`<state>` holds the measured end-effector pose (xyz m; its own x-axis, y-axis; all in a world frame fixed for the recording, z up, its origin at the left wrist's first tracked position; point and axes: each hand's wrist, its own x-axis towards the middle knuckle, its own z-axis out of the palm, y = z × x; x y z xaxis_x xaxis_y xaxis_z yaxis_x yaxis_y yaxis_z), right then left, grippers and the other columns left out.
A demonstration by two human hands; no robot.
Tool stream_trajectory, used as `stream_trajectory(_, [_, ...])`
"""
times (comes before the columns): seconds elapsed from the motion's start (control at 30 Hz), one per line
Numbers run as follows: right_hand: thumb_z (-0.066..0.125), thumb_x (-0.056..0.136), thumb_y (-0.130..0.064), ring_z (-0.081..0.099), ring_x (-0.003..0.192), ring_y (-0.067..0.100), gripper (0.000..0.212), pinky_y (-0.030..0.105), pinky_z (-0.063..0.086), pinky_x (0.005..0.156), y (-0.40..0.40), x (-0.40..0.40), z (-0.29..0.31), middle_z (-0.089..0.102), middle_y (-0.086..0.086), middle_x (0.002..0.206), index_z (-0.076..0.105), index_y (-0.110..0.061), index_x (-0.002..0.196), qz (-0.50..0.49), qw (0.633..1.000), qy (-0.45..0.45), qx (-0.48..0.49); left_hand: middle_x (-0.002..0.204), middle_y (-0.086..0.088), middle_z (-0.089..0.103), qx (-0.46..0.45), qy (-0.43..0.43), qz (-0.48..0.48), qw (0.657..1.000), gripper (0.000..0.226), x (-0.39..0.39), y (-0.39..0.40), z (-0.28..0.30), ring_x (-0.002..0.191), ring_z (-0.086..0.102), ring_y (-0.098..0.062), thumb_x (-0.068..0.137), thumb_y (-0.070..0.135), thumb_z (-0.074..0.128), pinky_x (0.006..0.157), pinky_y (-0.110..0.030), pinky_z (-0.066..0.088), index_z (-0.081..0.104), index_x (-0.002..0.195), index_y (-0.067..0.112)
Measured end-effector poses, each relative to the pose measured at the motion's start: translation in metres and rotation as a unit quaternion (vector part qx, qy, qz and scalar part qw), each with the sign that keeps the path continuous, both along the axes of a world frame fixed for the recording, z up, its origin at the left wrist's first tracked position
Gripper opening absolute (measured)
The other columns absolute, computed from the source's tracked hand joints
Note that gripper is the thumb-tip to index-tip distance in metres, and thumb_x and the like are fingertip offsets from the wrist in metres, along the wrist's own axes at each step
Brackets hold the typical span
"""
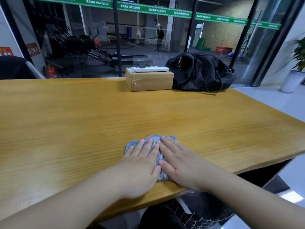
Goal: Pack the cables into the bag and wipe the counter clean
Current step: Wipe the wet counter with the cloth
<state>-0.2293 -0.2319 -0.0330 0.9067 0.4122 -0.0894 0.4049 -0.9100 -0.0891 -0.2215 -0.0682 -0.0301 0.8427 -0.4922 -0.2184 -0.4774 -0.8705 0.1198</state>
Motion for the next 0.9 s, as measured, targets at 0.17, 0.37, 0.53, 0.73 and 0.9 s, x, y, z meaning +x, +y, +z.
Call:
stream_trajectory(0.17, [-0.003, 0.085, -0.062, -0.016, 0.146, 0.007, 0.082, 0.023, -0.011, 0.117, 0.001, -0.021, 0.001, -0.01, 0.001, 0.16, -0.001, -0.016, 0.152, 0.027, 1.0, 0.004, 0.011, 0.154, 0.002, -0.03, 0.021, 0.012, -0.009, 1.0, 0.064, -0.026, 0.006, 0.005, 0.14, -0.03, -0.016, 0.099, 0.044, 0.013, 0.119, -0.036, -0.011, -0.02, 0.147, 0.02])
stream_trajectory(0.37, [0.008, 0.09, -0.061, -0.02, 0.143, 0.002, 0.076, 0.019, -0.014, 0.114, -0.028, -0.026, 0.003, -0.013, -0.006, 0.16, -0.005, -0.019, 0.152, 0.009, 1.0, 0.025, 0.013, 0.153, 0.0, -0.033, 0.025, 0.03, -0.028, 0.999, 0.064, -0.027, -0.025, 0.011, 0.139, -0.032, -0.017, 0.099, 0.043, 0.013, 0.118, -0.037, -0.014, -0.023, 0.146, 0.018])
stream_trajectory(0.53, [-0.01, 0.07, -0.063, -0.02, 0.143, 0.0, 0.093, 0.016, -0.014, 0.113, -0.059, -0.014, 0.005, -0.014, -0.008, 0.159, -0.006, -0.021, 0.152, -0.026, 0.999, 0.029, 0.003, 0.155, -0.002, -0.028, 0.016, 0.035, -0.05, 0.998, 0.065, -0.004, -0.062, 0.008, 0.142, -0.028, -0.019, 0.099, 0.041, 0.016, 0.118, -0.039, -0.012, -0.02, 0.147, 0.016])
stream_trajectory(0.73, [0.022, 0.102, -0.039, -0.021, 0.137, -0.006, 0.06, 0.007, -0.02, 0.104, -0.097, 0.016, 0.007, -0.013, -0.007, 0.159, -0.005, -0.018, 0.151, -0.081, 0.996, 0.027, 0.006, 0.157, -0.002, -0.023, 0.002, 0.044, -0.065, 0.997, 0.064, 0.042, -0.108, 0.007, 0.144, -0.023, -0.02, 0.099, 0.039, 0.018, 0.117, -0.039, -0.011, -0.016, 0.149, 0.017])
stream_trajectory(0.9, [0.022, 0.104, -0.03, -0.013, 0.138, -0.004, 0.054, 0.003, -0.014, 0.1, -0.113, 0.064, 0.006, -0.004, -0.004, 0.16, 0.004, -0.014, 0.152, -0.137, 0.985, 0.067, 0.085, 0.158, -0.001, -0.018, -0.024, 0.045, -0.058, 0.997, 0.06, 0.087, -0.133, 0.006, 0.145, -0.018, -0.019, 0.099, 0.035, 0.016, 0.119, -0.038, -0.009, -0.01, 0.15, 0.019])
